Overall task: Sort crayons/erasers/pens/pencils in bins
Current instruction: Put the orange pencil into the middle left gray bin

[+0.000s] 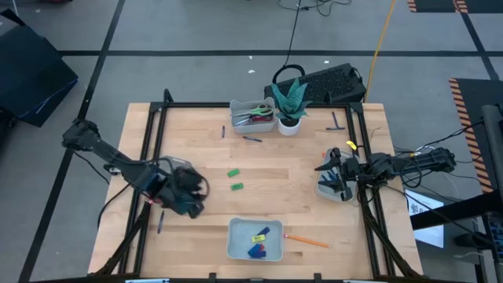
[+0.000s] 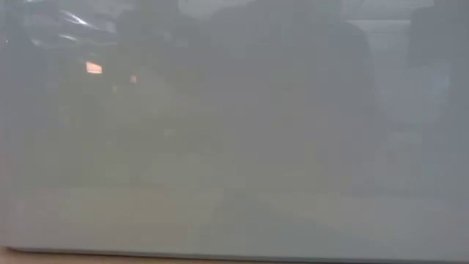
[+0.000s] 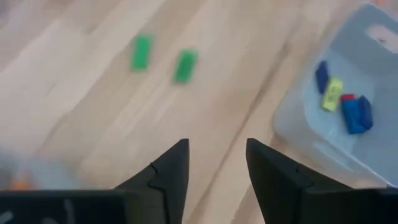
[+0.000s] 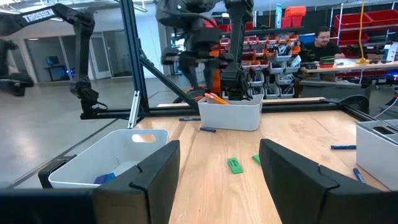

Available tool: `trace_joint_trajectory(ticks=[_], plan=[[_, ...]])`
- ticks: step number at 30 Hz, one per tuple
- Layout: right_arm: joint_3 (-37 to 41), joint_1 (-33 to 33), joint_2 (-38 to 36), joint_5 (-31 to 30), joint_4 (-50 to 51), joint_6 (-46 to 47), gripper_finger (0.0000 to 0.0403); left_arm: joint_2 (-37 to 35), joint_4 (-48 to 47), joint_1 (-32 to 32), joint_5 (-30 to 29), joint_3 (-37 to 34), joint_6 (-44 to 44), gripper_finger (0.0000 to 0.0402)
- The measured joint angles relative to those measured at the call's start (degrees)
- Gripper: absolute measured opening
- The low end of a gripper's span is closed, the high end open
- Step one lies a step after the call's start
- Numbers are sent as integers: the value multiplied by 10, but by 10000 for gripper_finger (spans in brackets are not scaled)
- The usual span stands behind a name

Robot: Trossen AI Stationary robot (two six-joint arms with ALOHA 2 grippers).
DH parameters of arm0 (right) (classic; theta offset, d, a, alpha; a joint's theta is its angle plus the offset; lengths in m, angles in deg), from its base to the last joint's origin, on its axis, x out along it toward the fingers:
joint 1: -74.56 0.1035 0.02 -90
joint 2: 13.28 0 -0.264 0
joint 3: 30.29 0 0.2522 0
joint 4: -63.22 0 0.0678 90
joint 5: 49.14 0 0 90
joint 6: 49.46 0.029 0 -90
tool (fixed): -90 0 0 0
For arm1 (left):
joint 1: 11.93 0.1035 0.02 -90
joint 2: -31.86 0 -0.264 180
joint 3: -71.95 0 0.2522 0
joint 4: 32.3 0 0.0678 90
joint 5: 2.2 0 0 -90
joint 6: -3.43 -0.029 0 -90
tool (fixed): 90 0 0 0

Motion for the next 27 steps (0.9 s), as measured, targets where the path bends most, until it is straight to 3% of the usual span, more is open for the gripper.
trace_joint_trajectory(ticks=[8,12,27], plan=[[0,0,0,0,0,0,212,99,217,65,29,-2,-187,234],[0,0,0,0,0,0,212,128,276,86,60,-1,-266,261],[0,0,0,0,0,0,212,119,280,98,62,-2,-301,225]])
